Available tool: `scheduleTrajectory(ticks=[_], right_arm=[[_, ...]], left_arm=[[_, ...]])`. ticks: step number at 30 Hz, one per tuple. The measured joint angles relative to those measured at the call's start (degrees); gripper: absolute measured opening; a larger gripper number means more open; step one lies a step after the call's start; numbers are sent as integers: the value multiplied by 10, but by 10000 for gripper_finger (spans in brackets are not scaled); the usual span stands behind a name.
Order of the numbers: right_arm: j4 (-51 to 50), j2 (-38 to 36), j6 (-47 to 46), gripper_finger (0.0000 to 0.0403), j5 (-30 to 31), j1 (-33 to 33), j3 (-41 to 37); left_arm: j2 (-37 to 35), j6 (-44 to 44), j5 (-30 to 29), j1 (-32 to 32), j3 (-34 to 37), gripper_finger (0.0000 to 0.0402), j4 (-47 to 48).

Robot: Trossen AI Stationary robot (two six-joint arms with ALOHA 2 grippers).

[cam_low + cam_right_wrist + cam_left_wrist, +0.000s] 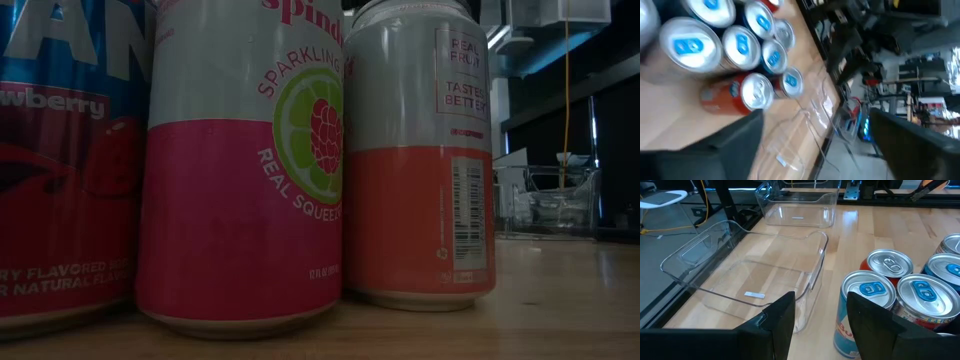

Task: Sort soda cans
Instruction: Put the pink-white soda can into the right transparent bin

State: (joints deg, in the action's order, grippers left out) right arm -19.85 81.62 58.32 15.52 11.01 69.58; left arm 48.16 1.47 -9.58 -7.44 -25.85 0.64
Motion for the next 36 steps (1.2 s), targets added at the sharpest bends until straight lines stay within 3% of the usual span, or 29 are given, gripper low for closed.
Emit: scheduleTrajectory(ticks=[2,10,20,27,32,36], right_arm=[[0,3,0,389,-10,8,0],[-17,9,34,355,-84,45,0],[-6,14,4,364,-87,109,0],[34,64,-15,365,-94,119,5],[-11,134,1,365,-119,118,87],[-153,197,15,365,-120,118,215]], left_arm=[[0,0,0,0,0,169,0],[0,-2,0,0,0,169,3],[0,-2,0,0,0,169,2],[0,-1,0,0,0,169,2],[0,-2,0,0,0,169,2],[0,-2,0,0,0,169,3]])
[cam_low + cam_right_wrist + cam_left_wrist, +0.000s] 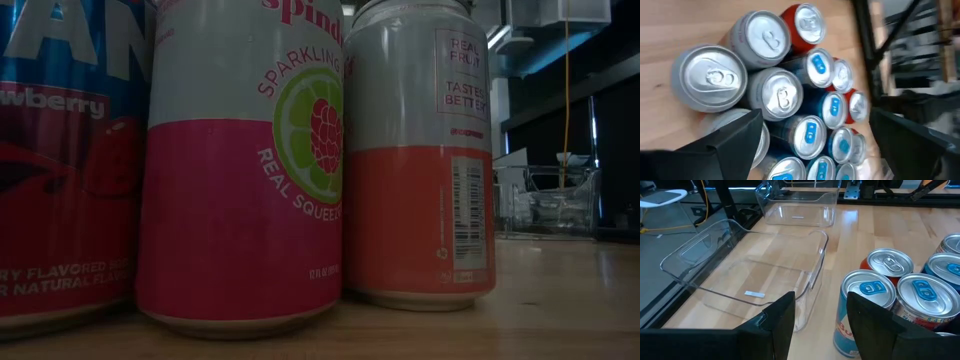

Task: Sort soda cans
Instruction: Put the pink-white soda can into the right transparent bin

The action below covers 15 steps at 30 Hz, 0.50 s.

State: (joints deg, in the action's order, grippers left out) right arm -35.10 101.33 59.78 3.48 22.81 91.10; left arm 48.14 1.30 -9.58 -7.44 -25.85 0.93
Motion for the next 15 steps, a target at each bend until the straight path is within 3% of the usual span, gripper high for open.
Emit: scheduleTrajectory(ticks=[6,15], right_arm=[[-210,83,-43,365,-9,-8,150],[-298,123,-90,365,-21,-11,166]], left_arm=[[0,0,0,0,0,169,12],[0,2,0,0,0,169,15]])
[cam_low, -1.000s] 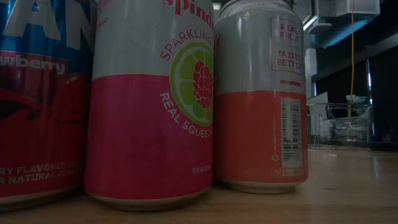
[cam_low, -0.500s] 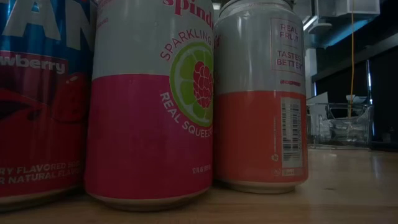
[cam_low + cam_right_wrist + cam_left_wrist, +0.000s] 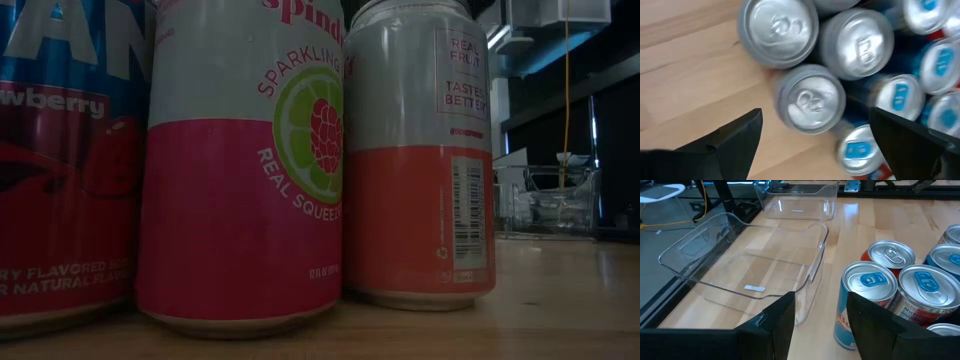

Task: Sort soda cans
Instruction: Put the pink-white soda can into the right transparent bin

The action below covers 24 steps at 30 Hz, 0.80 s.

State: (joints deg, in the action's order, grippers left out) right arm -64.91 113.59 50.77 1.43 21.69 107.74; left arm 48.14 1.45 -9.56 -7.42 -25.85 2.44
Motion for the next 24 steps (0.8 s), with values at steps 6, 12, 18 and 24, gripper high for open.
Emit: scheduleTrajectory(ticks=[6,12,18,24], right_arm=[[26,1,9,365,1,0,-16],[53,1,20,365,1,0,-45],[75,0,22,365,7,-1,-65],[98,0,23,365,4,-8,-91]], left_arm=[[0,0,0,0,0,169,-1],[0,0,0,0,0,169,-1],[0,0,0,0,0,169,-1],[0,0,0,0,0,169,-1]])
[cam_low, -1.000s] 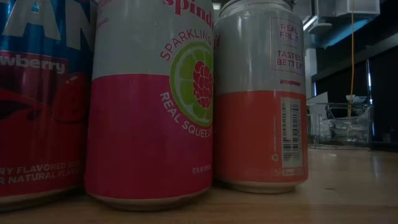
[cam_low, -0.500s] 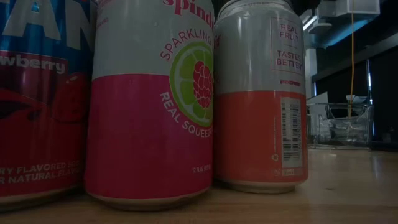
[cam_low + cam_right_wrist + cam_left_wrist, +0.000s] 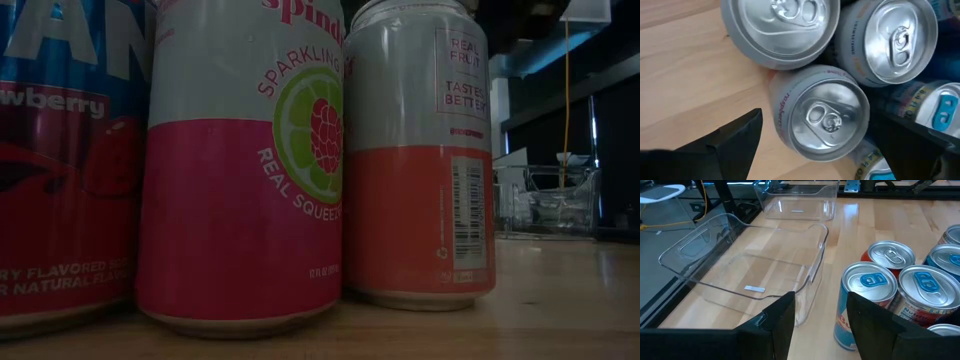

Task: Sort soda cans
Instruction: Put the pink-white soda can into the right transparent bin

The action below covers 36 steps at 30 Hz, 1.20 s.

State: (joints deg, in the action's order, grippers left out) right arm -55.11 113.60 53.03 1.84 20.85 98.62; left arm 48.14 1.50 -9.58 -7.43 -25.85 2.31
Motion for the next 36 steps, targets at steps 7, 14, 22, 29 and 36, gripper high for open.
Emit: scheduleTrajectory(ticks=[7,14,22,29,36], right_arm=[[13,4,14,365,-16,-10,-3],[16,37,18,365,-67,-19,-2],[14,38,19,338,-74,-22,-2],[14,38,14,314,-75,-22,-2],[8,37,14,311,-75,-22,-2]], left_arm=[[0,0,0,0,0,169,0],[0,0,0,0,0,169,0],[0,4,0,0,0,169,-3],[0,4,0,0,0,169,-3],[0,4,0,0,0,169,-3]])
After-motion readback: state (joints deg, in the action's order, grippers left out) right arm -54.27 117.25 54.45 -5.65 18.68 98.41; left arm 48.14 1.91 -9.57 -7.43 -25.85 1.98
